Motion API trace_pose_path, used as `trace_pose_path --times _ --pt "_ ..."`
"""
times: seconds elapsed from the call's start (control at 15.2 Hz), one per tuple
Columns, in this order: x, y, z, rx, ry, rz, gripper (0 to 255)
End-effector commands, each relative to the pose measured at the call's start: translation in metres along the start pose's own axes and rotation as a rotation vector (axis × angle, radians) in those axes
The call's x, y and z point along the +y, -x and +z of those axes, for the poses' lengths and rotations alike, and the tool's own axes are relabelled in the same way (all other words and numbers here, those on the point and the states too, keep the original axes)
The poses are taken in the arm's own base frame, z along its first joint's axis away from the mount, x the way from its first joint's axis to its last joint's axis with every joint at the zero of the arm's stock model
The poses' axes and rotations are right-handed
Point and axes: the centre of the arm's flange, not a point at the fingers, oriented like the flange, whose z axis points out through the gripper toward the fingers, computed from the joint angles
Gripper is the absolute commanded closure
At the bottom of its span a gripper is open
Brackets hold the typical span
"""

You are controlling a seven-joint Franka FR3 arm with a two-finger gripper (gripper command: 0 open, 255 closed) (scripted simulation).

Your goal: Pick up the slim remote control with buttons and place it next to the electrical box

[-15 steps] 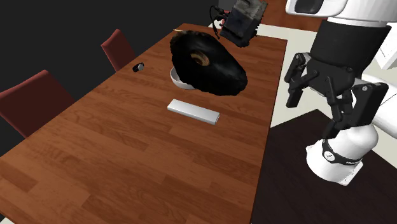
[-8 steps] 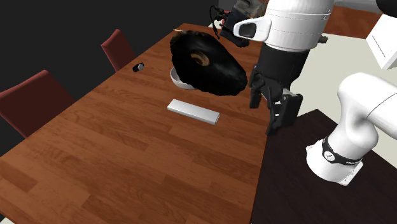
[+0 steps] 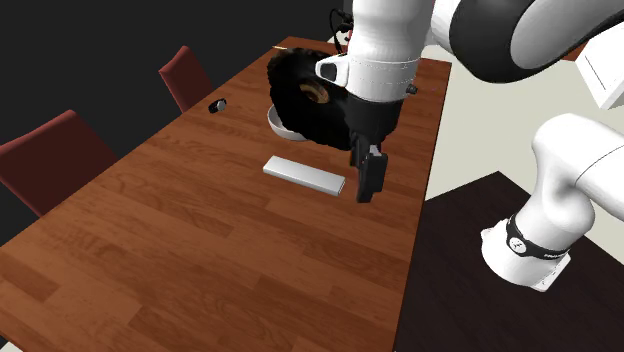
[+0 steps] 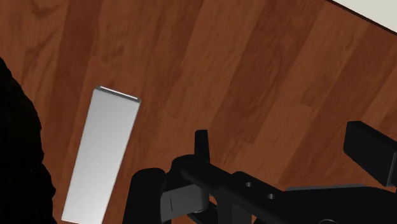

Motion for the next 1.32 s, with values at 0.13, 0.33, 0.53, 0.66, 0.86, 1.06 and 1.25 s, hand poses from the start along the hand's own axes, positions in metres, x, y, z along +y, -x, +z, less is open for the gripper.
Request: trace_pose_path --times 0.13,0.33,0.53,0.66,0.86,1.06,1.25 --pt "0.035 -0.028 0.025 -0.003 0.027 0.055 0" --pt "0.063 -0.047 0.043 -0.006 0.046 0.097 0" --pt "0.091 -0.065 0.06 -0.009 0.066 0.138 0" --pt "0.111 -0.076 0.071 -0.01 0.079 0.166 0" --pt "0.141 -0.092 0.088 -0.013 0.098 0.208 0" --pt "0.17 -0.105 0.103 -0.016 0.116 0.247 0" --pt "0.172 -0.105 0.119 -0.016 0.116 0.247 0"
